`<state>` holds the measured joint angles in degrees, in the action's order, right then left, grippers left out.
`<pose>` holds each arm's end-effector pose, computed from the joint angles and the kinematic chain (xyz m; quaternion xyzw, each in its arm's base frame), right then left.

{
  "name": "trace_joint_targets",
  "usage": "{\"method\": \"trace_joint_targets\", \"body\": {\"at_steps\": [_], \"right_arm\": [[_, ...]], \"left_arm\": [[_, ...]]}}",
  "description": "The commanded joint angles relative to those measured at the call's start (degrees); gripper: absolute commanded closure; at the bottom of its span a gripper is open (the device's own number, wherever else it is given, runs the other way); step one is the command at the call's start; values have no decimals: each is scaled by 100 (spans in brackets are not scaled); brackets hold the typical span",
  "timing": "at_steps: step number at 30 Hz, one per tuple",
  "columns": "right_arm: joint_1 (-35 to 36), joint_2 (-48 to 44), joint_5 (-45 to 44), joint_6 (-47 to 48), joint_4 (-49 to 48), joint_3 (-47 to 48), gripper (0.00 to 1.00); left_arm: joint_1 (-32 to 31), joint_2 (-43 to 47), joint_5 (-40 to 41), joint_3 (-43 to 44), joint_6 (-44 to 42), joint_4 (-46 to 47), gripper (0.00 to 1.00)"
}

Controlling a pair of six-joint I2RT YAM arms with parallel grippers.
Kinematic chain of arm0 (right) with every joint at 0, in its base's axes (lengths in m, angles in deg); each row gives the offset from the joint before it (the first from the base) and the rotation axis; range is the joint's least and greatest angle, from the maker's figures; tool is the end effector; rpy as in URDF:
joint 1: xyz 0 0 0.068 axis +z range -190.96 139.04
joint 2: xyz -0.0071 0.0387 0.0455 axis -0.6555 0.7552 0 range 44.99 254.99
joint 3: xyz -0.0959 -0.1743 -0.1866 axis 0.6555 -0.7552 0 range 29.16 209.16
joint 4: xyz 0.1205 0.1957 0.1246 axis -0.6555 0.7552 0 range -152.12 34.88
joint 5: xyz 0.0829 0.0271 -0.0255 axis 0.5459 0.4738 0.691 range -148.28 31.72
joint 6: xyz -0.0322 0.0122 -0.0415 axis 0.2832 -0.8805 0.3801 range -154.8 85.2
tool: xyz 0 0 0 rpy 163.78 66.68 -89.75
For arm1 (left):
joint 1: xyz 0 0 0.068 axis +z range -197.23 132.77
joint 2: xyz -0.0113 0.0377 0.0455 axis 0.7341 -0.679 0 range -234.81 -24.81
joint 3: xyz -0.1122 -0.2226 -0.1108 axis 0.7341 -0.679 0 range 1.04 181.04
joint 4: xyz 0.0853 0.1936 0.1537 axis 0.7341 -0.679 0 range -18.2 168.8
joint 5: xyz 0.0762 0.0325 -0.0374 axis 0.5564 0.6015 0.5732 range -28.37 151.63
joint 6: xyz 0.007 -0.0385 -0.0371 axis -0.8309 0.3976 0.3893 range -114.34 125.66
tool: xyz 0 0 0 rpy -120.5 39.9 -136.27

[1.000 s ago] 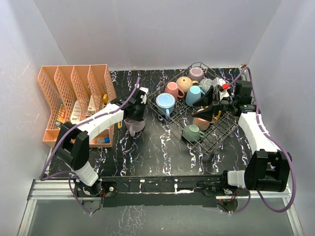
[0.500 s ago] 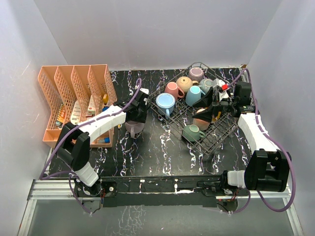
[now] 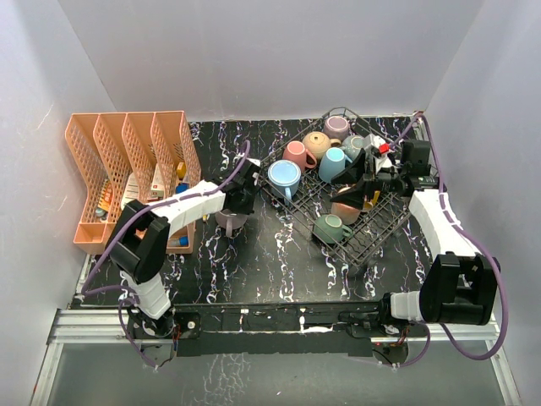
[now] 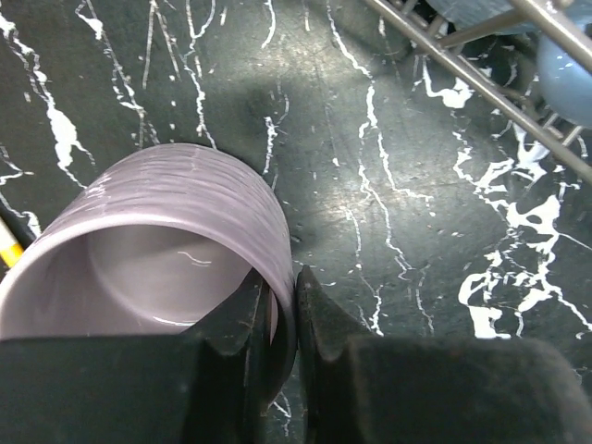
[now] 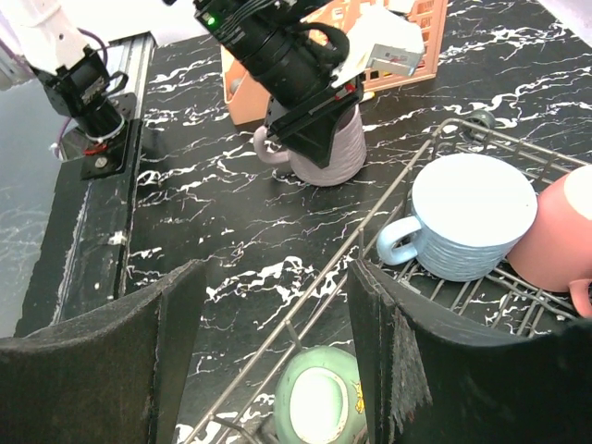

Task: Load the cups into the dish rack
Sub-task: Pick up the cup at the center of the board.

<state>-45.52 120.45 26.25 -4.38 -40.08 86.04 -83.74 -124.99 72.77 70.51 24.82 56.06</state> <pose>0.2658 0.0144 0.2975 -0.4242 0.5925 0.4899 0.4785 0.3038 -0.2162 0.2123 0.1124 0.9389 -0.0643 0.3190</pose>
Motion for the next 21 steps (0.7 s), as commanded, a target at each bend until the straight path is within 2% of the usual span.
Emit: {"method": "trace_joint_targets", "body": {"at_steps": [1,6,8,10,14,17,21], "right_arm": [[80,165,-173,1076,1207,711,36],[352,563,-479,2666,3186,1469,36],[591,694,-703,3040,3772,1736,36],[846,768,-984,3032,3988,1944,36],[1272,709,-1358,2116,3607,2206,37],[1534,549,-1692,794,2665,2325,37],[1632,375,-1804,-422,1770,2474,37]], "left_arm": [[-14,405,-149,-92,102,74,100],[-12,1499,-367,-453,282,297,100],[-9,2044,-572,-716,410,552,100],[3,2628,-811,-1023,613,928,100],[51,3735,-1161,-1728,1220,1915,100],[78,4449,-1282,-2281,1725,2895,100],[100,4947,-1376,-2685,2231,4270,100]]}}
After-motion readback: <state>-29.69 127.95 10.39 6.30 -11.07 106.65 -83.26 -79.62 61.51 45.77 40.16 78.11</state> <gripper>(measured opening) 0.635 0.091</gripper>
